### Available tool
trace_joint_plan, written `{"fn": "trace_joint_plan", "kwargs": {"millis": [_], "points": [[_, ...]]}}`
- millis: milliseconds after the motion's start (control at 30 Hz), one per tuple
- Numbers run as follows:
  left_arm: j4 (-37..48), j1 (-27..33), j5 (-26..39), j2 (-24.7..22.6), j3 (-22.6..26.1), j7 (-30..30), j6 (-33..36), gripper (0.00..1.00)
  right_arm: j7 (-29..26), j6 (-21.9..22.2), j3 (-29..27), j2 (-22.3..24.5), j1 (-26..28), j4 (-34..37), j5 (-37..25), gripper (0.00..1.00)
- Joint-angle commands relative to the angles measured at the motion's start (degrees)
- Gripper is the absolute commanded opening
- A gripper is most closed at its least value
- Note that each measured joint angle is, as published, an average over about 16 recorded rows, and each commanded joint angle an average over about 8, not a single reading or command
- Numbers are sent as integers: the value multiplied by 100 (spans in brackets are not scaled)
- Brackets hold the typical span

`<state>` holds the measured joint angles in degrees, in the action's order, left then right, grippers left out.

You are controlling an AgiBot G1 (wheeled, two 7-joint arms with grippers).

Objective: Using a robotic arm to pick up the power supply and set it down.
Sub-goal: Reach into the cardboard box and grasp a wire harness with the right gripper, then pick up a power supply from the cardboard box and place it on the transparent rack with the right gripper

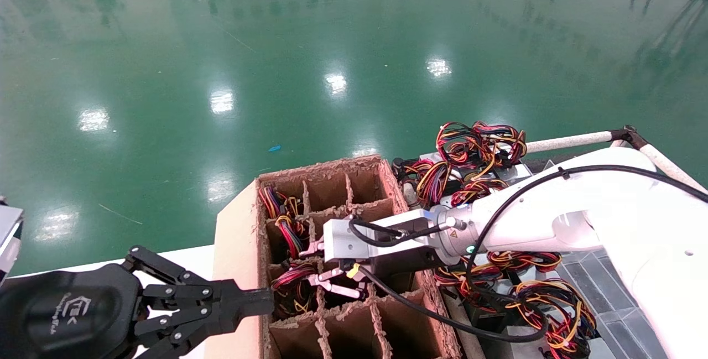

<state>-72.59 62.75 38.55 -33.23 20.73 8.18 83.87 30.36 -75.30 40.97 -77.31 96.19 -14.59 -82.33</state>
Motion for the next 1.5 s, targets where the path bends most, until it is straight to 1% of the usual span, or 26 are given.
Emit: {"fn": "trace_joint_plan", "kwargs": {"millis": [33,67,133,533,900,1133,1500], "points": [[0,0,0,0,0,0,0,89,-8,8,26,-4,-10,13,17,0],[0,0,0,0,0,0,0,95,-12,5,40,-4,-9,14,26,0],[0,0,0,0,0,0,0,100,-25,-3,74,-6,-3,17,34,0],[0,0,-1,0,1,-1,0,100,-149,-126,211,16,45,30,187,0],[0,0,-1,1,2,-1,-1,100,-102,-537,-9,183,267,234,656,0],[0,1,-1,1,2,-1,-1,100,-41,-924,-284,430,633,307,1061,0],[0,1,-2,1,3,-1,-1,100,-186,-1376,-594,906,1519,303,1484,0]]}}
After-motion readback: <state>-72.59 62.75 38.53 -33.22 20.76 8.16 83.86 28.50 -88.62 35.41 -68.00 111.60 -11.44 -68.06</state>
